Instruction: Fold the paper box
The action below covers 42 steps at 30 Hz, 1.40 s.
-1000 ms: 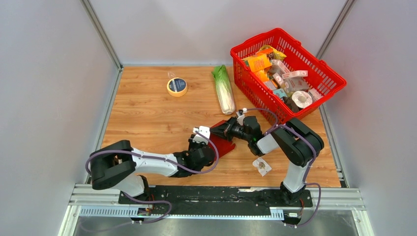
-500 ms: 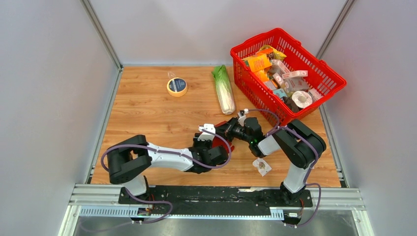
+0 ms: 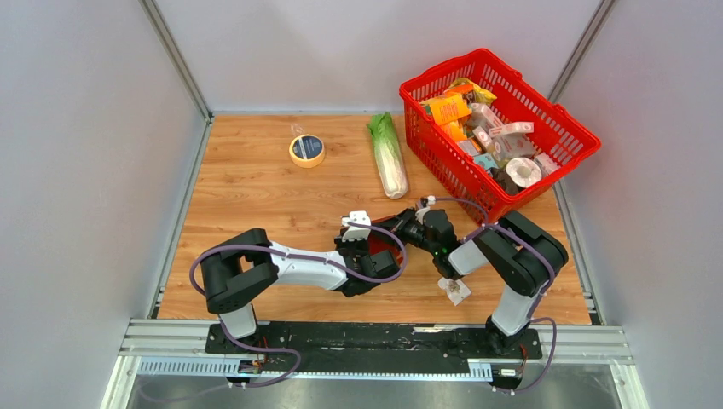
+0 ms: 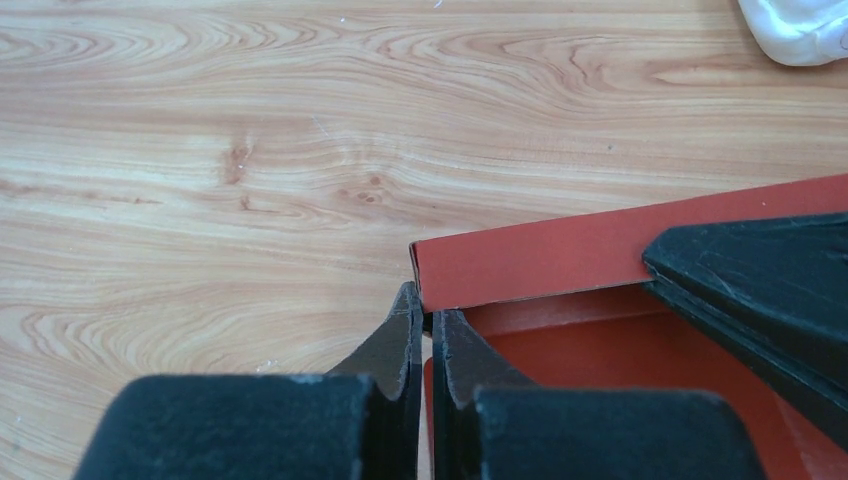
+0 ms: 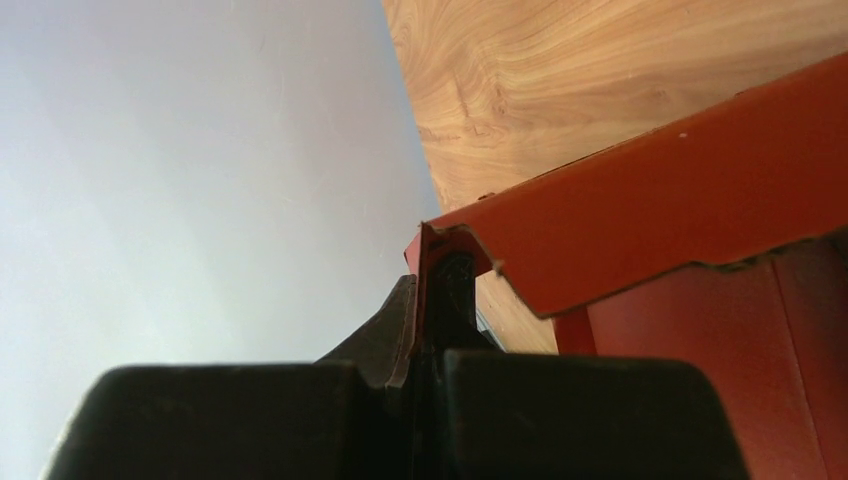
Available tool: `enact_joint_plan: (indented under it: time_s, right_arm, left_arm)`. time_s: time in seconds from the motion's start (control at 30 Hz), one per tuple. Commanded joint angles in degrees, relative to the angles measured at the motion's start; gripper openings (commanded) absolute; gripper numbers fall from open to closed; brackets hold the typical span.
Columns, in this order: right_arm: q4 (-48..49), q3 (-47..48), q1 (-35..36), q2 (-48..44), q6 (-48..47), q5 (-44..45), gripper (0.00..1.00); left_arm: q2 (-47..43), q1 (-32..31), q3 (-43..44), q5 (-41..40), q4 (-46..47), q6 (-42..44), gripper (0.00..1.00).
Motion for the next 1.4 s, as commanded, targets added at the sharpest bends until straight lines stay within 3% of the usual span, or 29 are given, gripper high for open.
enact_joint_plan:
  time_s: [0.0,0.17,0.2,0.3,0.47,0.53,0.67,0.77,1.03,1.2,1.37]
  right_arm:
    - [-4.1,-1.0,2.7,-3.8,0.1,0.0,0.0]
    - [-6.2,-1.8,4.2,-6.1,0.0,1.8,0.0]
    - [-6.3,-1.9,4.7,-6.4,0.4,2.4,0.0]
    - [-7.7,-3.3,4.8,-7.2,0.6,4.1,0.0]
    - [-5.8,-2.5,4.6,-5.5,0.1,2.7,0.0]
    - [-5.8,-2.6,4.6,-5.5,0.0,3.0,0.0]
    - [-6.9,-1.9,4.2,-6.4,-1.5,2.9,0.0]
    - [-7.0,-1.8,3.7,-6.7,-2.1,2.4,0.0]
    - [-7.1,-0.5,2.5,-5.6,-2.4,0.7,0.0]
    - [-6.7,-0.4,2.3,-5.1,-2.2,0.3,0.0]
    - [-6.4,-0.1,2.3,-4.5,-1.2,-0.1,0.0]
  left_arm:
    - [1.5,1.5,1.5,0.8,-2.5,-0.6,0.0]
    - [2.5,3.2,4.5,5.4,-5.1,1.0,0.0]
    - [3.4,3.5,6.0,5.4,-11.3,-2.1,0.0]
    - [5.6,3.9,9.4,5.1,-17.5,-7.5,0.0]
    - [5.2,4.0,8.7,5.6,-16.6,-7.0,0.0]
    - [3.2,4.0,6.5,7.2,-11.7,-3.4,0.0]
    - [-3.4,4.0,-1.7,13.5,6.4,13.9,0.01]
    - [-9.0,4.0,-7.6,16.6,16.8,19.1,0.13]
    - [-20.4,3.9,-18.0,24.3,26.1,22.3,0.37]
    - [-25.7,3.8,-23.1,26.0,29.8,21.6,0.43]
    - [-24.1,3.8,-22.4,24.6,30.4,21.9,0.44]
